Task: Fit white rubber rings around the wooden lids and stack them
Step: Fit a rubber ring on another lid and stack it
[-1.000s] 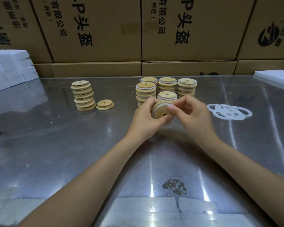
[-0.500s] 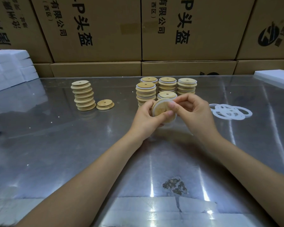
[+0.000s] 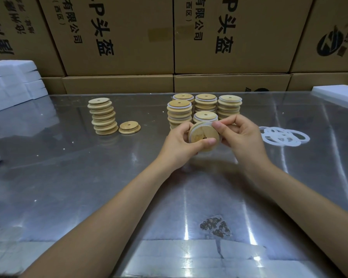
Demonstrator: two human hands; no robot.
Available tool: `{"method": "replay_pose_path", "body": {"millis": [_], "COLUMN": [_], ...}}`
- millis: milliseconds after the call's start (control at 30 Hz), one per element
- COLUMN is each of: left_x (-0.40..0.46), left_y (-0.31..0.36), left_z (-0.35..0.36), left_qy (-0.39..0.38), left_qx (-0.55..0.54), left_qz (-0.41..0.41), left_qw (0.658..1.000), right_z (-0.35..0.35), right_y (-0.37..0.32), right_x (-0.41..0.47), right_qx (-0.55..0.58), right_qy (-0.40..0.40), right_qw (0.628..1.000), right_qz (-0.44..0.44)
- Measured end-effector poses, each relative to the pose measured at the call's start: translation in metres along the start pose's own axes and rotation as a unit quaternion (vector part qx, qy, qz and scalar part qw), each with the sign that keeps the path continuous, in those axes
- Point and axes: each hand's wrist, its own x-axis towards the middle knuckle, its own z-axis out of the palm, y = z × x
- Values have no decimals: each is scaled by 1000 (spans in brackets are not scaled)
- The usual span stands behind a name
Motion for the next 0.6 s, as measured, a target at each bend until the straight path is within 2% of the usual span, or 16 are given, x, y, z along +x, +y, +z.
{"method": "replay_pose_path", "body": {"millis": [133, 267, 467, 600], "left_x": [-1, 1, 4, 6], "left_y": [0, -2, -7, -7], "left_z": [2, -1, -5, -7], "left_qy": [0, 21, 23, 29], "left_qx": [-74, -118, -122, -83], "left_qz": [-41, -46, -33, 1], "left_qw": [996, 992, 992, 996], "right_z": [0, -1, -2, -3], "right_y": [-3, -2, 1, 0], "right_x": [-1, -1, -1, 0], "right_qx": [26, 21, 1, -4], "right_qy": [-10, -19, -38, -62], "right_qw": [999, 999, 999, 998], "right_qz": [21, 33, 29, 7]}}
